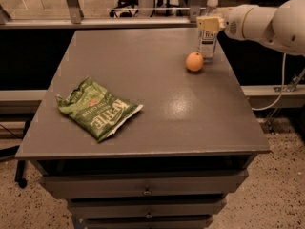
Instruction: Move blue plastic bottle near orange
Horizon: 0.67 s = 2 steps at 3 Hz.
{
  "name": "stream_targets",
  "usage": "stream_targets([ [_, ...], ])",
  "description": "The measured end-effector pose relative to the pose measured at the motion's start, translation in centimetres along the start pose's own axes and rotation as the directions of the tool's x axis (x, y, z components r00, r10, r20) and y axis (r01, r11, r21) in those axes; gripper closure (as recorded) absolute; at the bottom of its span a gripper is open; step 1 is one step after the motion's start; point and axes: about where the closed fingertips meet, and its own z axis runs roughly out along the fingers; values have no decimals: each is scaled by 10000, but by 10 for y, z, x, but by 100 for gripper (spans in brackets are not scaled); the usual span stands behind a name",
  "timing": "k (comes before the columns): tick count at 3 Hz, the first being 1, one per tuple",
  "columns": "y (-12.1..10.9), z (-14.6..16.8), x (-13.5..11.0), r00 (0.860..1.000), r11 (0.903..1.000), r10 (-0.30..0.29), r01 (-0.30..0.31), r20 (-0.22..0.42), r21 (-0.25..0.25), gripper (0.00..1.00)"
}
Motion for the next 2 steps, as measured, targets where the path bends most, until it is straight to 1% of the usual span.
stream_targets([
  [1,5,-3,7,10000,10000,1,0,88,-44,15],
  [2,7,-7,11,9999,10000,1,0,113,-62,0],
])
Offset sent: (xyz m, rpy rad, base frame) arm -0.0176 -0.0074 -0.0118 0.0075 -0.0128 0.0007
